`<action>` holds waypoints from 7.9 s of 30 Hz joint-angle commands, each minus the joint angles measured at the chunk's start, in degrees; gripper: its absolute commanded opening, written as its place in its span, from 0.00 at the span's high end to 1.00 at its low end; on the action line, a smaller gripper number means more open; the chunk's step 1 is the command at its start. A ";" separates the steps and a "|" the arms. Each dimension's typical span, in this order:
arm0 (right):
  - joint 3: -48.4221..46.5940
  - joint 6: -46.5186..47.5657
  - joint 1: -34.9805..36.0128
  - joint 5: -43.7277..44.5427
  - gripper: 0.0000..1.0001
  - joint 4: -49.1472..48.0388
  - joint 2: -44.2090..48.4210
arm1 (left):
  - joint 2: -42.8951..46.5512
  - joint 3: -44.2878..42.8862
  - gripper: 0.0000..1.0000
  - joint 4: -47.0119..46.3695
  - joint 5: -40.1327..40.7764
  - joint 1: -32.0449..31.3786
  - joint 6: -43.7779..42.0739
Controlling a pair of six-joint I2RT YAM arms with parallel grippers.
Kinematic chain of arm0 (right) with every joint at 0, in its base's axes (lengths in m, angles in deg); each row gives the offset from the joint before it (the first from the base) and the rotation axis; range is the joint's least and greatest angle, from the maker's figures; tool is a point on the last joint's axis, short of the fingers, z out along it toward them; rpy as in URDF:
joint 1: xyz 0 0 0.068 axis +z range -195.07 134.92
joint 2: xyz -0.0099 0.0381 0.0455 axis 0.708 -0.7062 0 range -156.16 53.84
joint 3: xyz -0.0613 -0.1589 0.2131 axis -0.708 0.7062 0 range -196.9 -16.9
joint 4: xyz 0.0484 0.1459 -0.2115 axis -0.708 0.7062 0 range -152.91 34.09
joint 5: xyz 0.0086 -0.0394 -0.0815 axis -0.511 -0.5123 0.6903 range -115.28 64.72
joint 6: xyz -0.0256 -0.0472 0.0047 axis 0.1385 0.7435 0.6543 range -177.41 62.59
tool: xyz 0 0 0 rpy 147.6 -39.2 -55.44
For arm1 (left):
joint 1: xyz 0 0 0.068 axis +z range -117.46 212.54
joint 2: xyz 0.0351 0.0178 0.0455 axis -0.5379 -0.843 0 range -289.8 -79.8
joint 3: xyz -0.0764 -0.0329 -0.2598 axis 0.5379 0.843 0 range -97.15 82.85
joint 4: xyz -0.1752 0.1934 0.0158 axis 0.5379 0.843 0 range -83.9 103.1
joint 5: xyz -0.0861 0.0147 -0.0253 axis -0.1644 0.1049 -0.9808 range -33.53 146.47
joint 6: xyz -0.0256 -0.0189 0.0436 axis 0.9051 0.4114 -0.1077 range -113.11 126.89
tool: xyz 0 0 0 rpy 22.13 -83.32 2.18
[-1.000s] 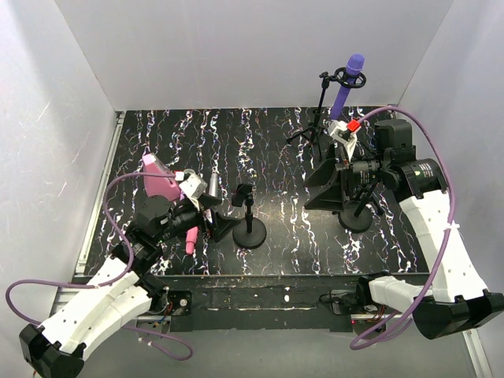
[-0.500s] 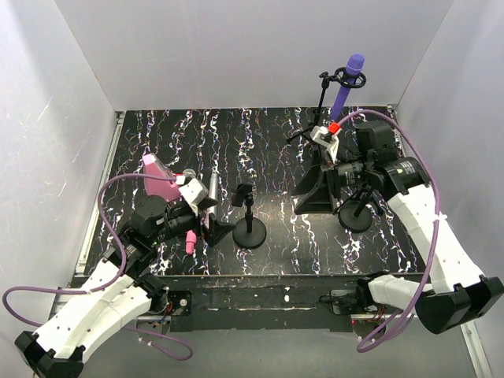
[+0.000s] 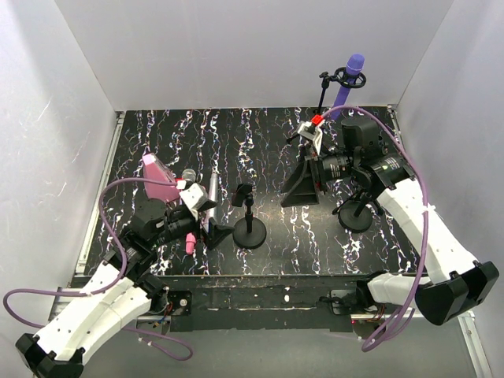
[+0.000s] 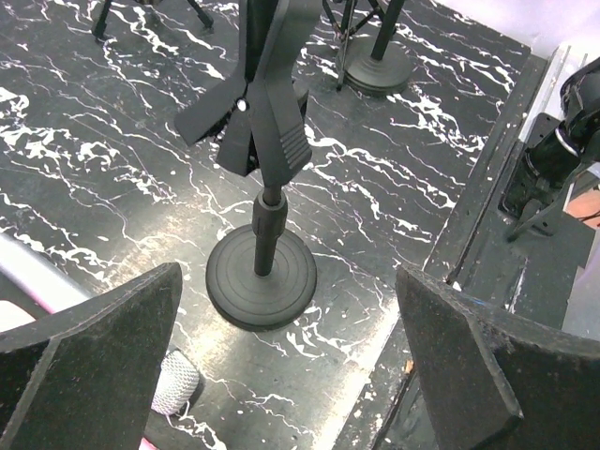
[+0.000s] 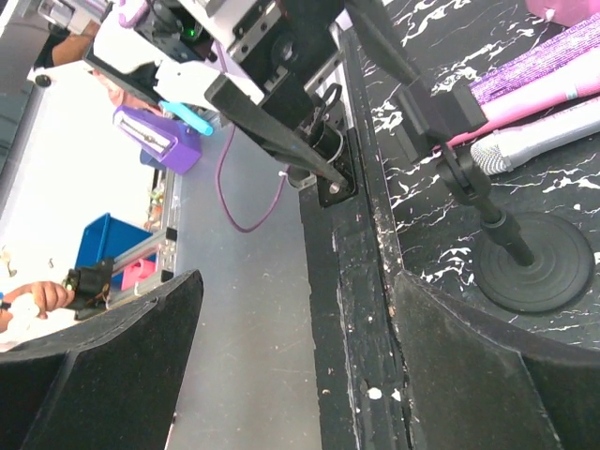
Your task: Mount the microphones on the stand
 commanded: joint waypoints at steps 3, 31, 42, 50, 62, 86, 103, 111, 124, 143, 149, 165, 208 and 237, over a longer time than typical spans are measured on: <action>-1.09 -13.70 0.94 3.50 0.12 -9.28 -1.89 | -0.76 2.94 0.02 -5.45 -2.15 0.26 -3.12; -15.60 -25.49 21.86 51.41 0.15 -0.24 -15.52 | -5.25 4.70 0.02 -13.45 1.62 0.18 -3.48; -13.76 -26.81 22.04 46.58 0.37 -2.61 -16.40 | -7.43 11.47 0.02 -26.63 1.89 0.18 0.83; -10.68 -27.95 20.81 42.55 0.58 -5.07 -14.03 | -16.75 14.63 0.05 -41.21 0.66 -0.35 5.22; -1.89 -34.28 14.40 30.59 0.80 -11.75 -11.30 | -31.16 16.22 0.15 -56.87 7.42 -6.24 5.75; 17.79 -42.10 4.90 21.44 0.84 -21.41 -7.44 | -36.45 21.93 0.82 -66.54 16.83 -6.94 12.26; 4.63 -35.35 3.58 13.01 0.26 -21.51 -8.23 | -33.20 18.77 0.32 -60.57 15.16 -6.94 11.73; 1.81 -25.61 2.00 9.93 0.14 -17.39 -5.33 | -25.47 17.63 0.04 -52.50 16.39 -6.94 11.03; 0.13 21.33 -4.77 6.57 0.09 5.73 2.76 | -10.70 4.01 0.02 -12.95 21.48 -6.68 10.32; 11.12 24.60 -10.92 2.90 0.10 3.37 8.39 | -17.80 -14.62 0.02 16.77 40.91 -5.54 20.25; 13.49 25.74 -10.84 2.46 0.10 2.58 8.65 | -20.62 -18.14 0.02 20.20 38.72 -1.50 21.31; 14.11 26.62 -11.54 2.63 0.10 3.19 8.13 | -26.42 -20.70 0.02 20.64 37.05 1.41 22.98; 14.29 26.45 -12.86 1.14 0.10 3.02 7.68 | -41.18 -25.79 0.03 23.28 25.88 11.16 18.41; 14.72 26.18 -13.03 0.52 0.10 2.75 7.77 | -52.00 -27.03 0.39 27.67 38.80 12.74 12.44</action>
